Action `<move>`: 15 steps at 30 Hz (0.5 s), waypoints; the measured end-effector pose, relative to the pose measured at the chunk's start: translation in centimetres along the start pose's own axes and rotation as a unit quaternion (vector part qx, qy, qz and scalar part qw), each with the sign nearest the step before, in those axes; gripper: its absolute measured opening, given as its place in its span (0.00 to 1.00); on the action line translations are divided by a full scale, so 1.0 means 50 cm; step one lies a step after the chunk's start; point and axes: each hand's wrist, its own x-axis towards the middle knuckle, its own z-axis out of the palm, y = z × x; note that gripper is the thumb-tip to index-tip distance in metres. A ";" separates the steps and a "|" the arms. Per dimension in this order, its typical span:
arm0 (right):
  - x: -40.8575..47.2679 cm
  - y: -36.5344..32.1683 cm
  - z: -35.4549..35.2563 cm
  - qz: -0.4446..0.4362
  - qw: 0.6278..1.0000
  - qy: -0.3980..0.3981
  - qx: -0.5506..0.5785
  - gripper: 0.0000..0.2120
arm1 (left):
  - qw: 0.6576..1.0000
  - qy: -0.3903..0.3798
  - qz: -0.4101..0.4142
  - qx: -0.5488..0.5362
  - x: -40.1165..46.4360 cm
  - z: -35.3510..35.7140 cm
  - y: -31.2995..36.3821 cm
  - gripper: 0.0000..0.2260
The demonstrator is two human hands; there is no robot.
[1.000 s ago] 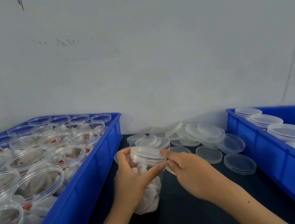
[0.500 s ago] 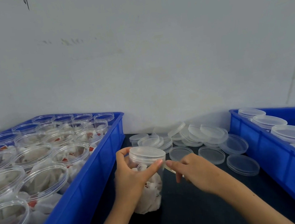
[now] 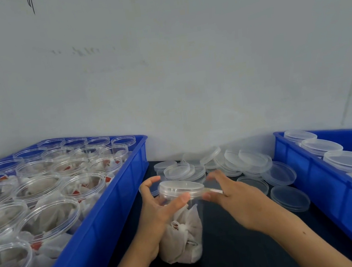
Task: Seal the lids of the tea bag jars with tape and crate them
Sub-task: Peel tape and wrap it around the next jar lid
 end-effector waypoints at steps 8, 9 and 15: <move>-0.002 -0.008 0.004 -0.017 0.999 0.006 0.051 0.20 | 0.997 -0.011 0.040 0.058 -0.009 0.009 -0.009 0.29; -0.004 -0.012 0.004 -0.013 0.999 0.017 0.042 0.19 | 0.994 0.013 0.065 0.092 -0.011 0.014 -0.011 0.26; -0.030 -0.045 0.009 -0.022 0.996 0.064 -0.051 0.19 | 0.981 -0.005 0.093 0.173 -0.021 0.021 -0.003 0.37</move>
